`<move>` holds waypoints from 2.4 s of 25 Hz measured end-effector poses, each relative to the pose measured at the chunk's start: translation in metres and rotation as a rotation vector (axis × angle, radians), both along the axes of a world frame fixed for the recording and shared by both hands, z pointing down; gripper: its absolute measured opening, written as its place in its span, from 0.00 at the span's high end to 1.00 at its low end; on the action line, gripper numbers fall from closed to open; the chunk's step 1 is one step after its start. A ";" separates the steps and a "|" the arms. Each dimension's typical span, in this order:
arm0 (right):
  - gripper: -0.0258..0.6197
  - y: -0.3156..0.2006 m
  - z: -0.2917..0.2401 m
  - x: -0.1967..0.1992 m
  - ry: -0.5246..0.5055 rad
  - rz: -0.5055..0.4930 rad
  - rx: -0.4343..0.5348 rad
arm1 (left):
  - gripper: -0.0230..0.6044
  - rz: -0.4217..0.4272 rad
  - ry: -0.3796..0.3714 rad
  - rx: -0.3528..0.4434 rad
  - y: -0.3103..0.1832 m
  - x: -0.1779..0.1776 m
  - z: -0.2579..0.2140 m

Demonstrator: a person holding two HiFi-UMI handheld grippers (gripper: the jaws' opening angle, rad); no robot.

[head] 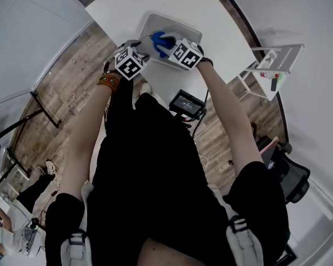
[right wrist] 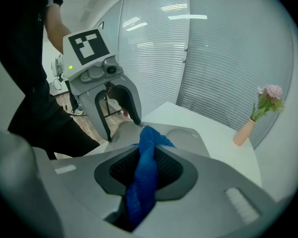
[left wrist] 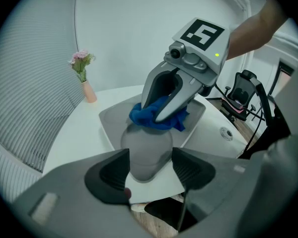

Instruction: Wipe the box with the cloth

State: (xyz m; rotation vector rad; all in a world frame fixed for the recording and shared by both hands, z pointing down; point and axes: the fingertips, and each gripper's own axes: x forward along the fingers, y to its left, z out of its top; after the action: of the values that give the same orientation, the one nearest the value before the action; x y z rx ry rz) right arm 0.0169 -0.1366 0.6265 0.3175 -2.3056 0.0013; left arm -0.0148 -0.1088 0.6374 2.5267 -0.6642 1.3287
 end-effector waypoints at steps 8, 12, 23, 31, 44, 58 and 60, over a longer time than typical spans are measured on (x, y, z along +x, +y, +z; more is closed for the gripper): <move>0.80 0.040 0.001 -0.016 -0.007 -0.103 -0.031 | 0.34 -0.007 0.002 0.003 0.000 -0.002 -0.001; 0.80 0.053 0.002 -0.020 -0.014 -0.125 -0.054 | 0.34 -0.010 0.005 0.004 0.000 -0.002 -0.001; 0.80 0.067 0.000 -0.021 -0.060 -0.144 -0.194 | 0.35 -0.046 0.032 0.025 -0.001 -0.003 -0.002; 0.79 0.114 -0.019 -0.001 0.000 -0.387 -0.546 | 0.32 0.027 -0.028 0.066 0.023 -0.007 0.000; 0.78 -0.091 -0.030 0.070 -0.084 0.437 0.053 | 0.32 -0.092 0.049 0.094 0.016 -0.023 -0.005; 0.79 -0.113 -0.005 0.049 0.019 0.426 0.090 | 0.33 -0.026 0.070 0.084 0.011 0.005 -0.011; 0.79 -0.116 -0.003 0.044 0.015 0.396 0.088 | 0.33 -0.028 0.072 0.080 0.011 0.006 -0.011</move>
State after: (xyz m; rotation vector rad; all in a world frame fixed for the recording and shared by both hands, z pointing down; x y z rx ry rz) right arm 0.0608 -0.2523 0.6238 0.8112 -2.1951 0.0955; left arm -0.0091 -0.0973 0.6263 2.6044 -0.7493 1.2190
